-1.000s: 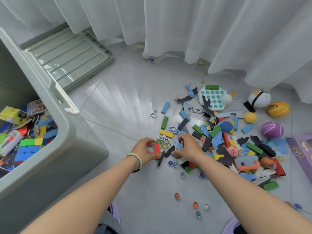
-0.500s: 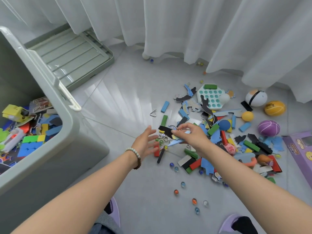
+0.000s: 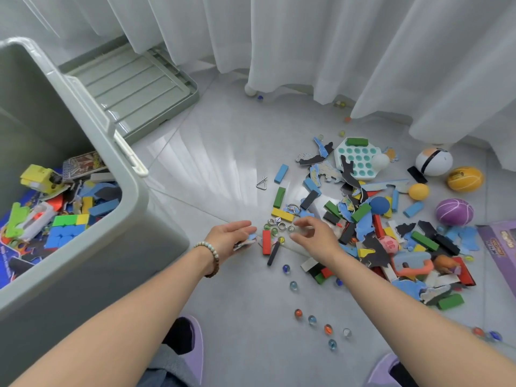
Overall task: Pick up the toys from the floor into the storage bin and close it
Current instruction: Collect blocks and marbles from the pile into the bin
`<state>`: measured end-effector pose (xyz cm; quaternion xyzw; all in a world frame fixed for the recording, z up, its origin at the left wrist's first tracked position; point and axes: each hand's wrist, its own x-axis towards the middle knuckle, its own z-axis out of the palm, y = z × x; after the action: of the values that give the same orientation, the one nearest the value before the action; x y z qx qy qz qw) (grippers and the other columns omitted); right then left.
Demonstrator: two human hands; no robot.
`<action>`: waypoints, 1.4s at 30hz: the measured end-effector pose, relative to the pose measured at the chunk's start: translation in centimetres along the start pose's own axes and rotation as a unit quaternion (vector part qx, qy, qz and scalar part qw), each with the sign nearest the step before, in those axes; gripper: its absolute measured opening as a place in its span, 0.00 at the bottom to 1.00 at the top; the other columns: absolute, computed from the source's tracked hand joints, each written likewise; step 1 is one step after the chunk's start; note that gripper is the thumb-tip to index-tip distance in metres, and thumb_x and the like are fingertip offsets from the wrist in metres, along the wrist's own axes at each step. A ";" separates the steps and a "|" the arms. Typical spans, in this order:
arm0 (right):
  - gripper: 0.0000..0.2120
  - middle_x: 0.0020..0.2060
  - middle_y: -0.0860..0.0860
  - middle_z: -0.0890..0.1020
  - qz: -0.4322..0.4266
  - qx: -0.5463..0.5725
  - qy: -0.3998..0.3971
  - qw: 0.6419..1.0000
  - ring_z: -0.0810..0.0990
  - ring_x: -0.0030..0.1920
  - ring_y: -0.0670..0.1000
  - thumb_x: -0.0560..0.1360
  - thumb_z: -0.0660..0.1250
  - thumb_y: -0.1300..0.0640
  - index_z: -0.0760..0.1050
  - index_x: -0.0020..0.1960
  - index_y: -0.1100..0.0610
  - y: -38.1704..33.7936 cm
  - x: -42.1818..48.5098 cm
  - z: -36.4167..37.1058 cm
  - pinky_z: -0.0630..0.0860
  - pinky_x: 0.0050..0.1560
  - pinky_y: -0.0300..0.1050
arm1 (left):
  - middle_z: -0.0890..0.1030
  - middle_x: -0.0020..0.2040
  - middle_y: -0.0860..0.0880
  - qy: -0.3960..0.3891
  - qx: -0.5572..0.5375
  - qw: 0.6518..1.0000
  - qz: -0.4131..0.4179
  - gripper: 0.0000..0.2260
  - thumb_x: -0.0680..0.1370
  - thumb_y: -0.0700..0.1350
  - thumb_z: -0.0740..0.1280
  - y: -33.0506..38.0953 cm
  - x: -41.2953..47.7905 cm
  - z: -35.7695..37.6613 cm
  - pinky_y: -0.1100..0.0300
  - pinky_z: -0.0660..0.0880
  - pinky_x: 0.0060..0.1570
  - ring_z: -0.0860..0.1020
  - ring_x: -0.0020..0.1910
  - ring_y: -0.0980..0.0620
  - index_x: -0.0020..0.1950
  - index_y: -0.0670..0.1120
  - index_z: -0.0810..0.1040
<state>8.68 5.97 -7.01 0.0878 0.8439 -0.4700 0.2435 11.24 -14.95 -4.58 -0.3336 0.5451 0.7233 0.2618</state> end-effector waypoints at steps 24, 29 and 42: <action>0.09 0.25 0.48 0.62 0.036 0.061 -0.019 0.997 0.59 0.27 0.45 0.72 0.71 0.55 0.79 0.50 0.57 0.0 -0.2 2.0 0.58 0.26 0.34 | 0.82 0.51 0.44 0.049 0.054 0.996 0.047 0.14 0.75 0.35 0.68 -0.6 0.7 -1.8 0.56 0.80 0.51 0.82 0.44 0.52 0.59 0.44 0.77; 0.12 0.28 0.48 0.65 0.056 0.047 0.026 0.997 0.63 0.29 0.46 0.70 0.73 0.53 0.77 0.49 0.58 0.0 0.0 3.5 0.65 0.35 0.41 | 0.82 0.49 0.45 0.046 0.043 0.997 0.047 0.13 0.75 0.35 0.68 -0.7 0.8 -1.9 0.60 0.81 0.44 0.82 0.39 0.55 0.58 0.44 0.77; 0.12 0.28 0.48 0.67 0.045 -0.013 0.055 0.997 0.64 0.29 0.47 0.75 0.67 0.51 0.68 0.46 0.57 0.2 -0.3 5.7 0.63 0.32 0.43 | 0.80 0.49 0.47 0.088 0.149 0.979 0.107 0.13 0.74 0.37 0.69 -0.9 0.5 -1.9 0.74 0.74 0.30 0.79 0.46 0.52 0.58 0.44 0.78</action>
<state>10.88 1.33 -9.59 0.1484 0.8573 -0.4418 0.2186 11.95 -16.55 -5.91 -0.2930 0.7003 0.6256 0.1801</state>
